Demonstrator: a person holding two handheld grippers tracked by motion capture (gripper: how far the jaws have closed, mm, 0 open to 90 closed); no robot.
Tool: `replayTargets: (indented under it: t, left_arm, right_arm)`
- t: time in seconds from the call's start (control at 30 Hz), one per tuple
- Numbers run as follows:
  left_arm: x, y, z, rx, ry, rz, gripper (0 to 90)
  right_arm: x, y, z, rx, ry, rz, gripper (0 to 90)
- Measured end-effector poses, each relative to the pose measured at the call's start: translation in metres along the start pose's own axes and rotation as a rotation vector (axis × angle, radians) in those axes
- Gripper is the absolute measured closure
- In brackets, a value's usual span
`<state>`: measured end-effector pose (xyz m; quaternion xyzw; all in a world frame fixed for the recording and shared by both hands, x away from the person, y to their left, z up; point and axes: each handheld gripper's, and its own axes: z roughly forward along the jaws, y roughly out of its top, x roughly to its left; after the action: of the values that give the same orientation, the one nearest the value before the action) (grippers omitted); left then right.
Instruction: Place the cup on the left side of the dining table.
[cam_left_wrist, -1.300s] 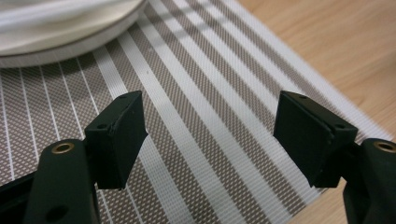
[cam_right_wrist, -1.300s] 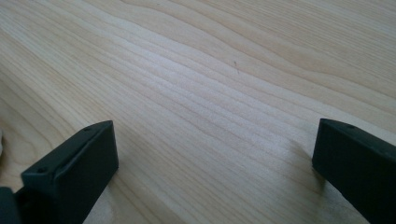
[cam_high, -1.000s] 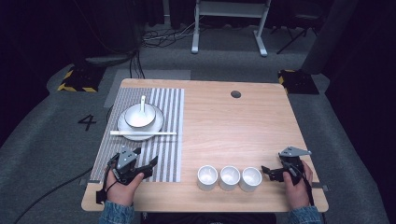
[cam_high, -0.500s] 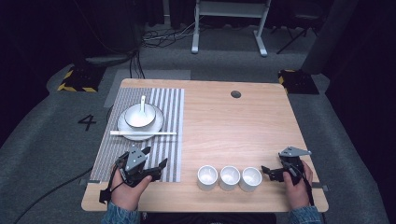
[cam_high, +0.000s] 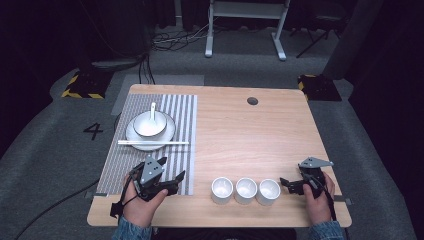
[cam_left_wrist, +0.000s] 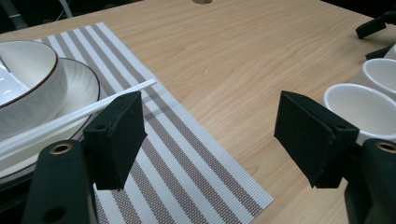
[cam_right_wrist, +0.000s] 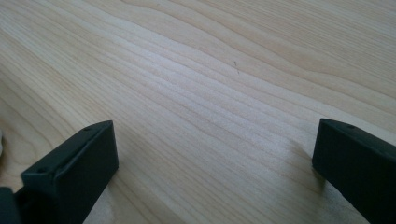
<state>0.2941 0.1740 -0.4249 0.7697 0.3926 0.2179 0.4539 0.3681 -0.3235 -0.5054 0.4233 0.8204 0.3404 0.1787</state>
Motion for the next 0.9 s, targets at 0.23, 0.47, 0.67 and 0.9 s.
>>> replayTargets:
  t: [0.23,0.47,0.67,0.9]
  left_arm:
    - [-0.011,0.010,0.011,-0.001,-0.041,0.041,24.5]
    - [-0.024,0.019,0.017,-0.009,-0.072,0.072,23.7]
    - [-0.030,0.026,0.019,-0.049,-0.158,0.009,23.6]
    - [-0.038,0.032,0.023,-0.061,-0.154,0.014,23.2]
  right_arm:
    - [0.000,0.000,0.000,0.000,0.000,0.000,0.3]
    - [0.000,0.000,0.000,0.000,0.000,0.000,0.2]
    - [0.000,0.000,0.000,0.000,0.000,0.000,0.3]
    - [0.000,0.000,0.000,0.000,0.000,0.000,0.3]
